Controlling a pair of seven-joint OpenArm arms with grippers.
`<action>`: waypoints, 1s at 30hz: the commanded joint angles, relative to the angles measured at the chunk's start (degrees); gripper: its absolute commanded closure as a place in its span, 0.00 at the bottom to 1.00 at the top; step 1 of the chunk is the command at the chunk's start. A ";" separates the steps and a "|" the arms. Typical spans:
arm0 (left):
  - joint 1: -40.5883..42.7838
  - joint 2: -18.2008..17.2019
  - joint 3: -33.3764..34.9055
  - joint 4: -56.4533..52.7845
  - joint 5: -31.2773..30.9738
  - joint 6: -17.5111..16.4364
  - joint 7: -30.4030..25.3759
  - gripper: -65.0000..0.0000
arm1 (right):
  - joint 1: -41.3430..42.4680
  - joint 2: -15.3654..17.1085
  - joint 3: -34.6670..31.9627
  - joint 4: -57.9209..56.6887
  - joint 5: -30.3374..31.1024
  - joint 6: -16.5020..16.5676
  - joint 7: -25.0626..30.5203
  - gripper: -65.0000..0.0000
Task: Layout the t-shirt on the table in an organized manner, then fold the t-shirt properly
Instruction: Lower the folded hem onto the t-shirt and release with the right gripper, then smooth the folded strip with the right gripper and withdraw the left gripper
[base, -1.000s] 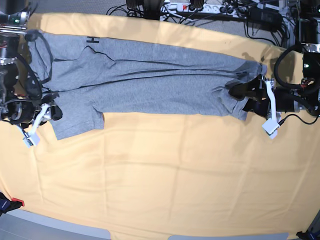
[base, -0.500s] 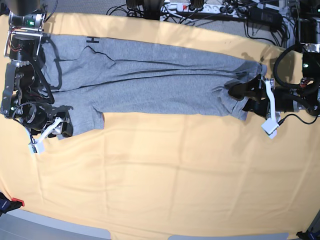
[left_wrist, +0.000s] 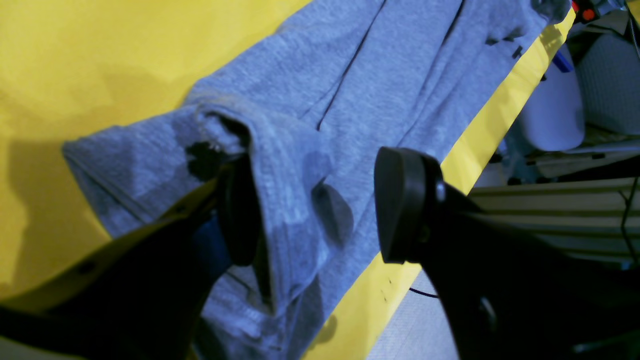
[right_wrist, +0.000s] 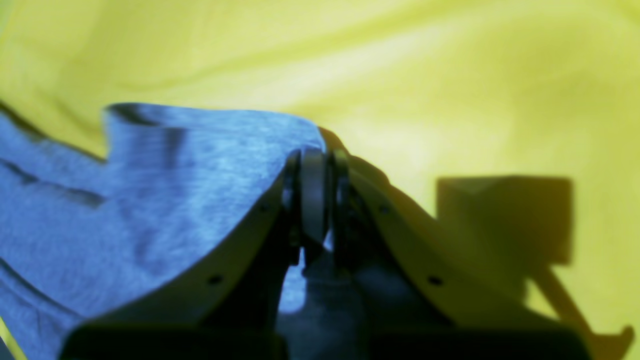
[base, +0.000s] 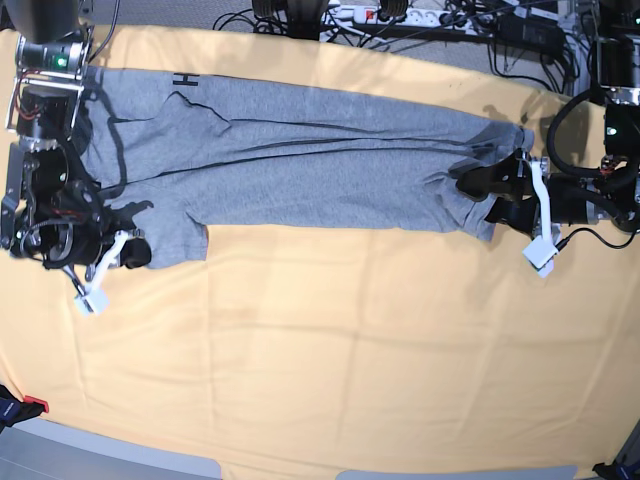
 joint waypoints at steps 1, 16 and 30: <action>-1.09 -1.05 -0.52 0.63 -1.39 -0.28 -0.82 0.43 | 2.60 1.29 0.31 0.83 1.46 0.32 -0.13 1.00; -1.11 -1.05 -0.52 0.63 -1.39 -0.28 -0.82 0.43 | -6.21 3.04 0.92 24.79 29.53 0.32 -16.82 1.00; -1.11 -1.05 -0.52 0.63 -1.39 -0.28 -0.82 0.43 | -29.11 3.04 15.54 42.25 32.81 0.32 -16.82 1.00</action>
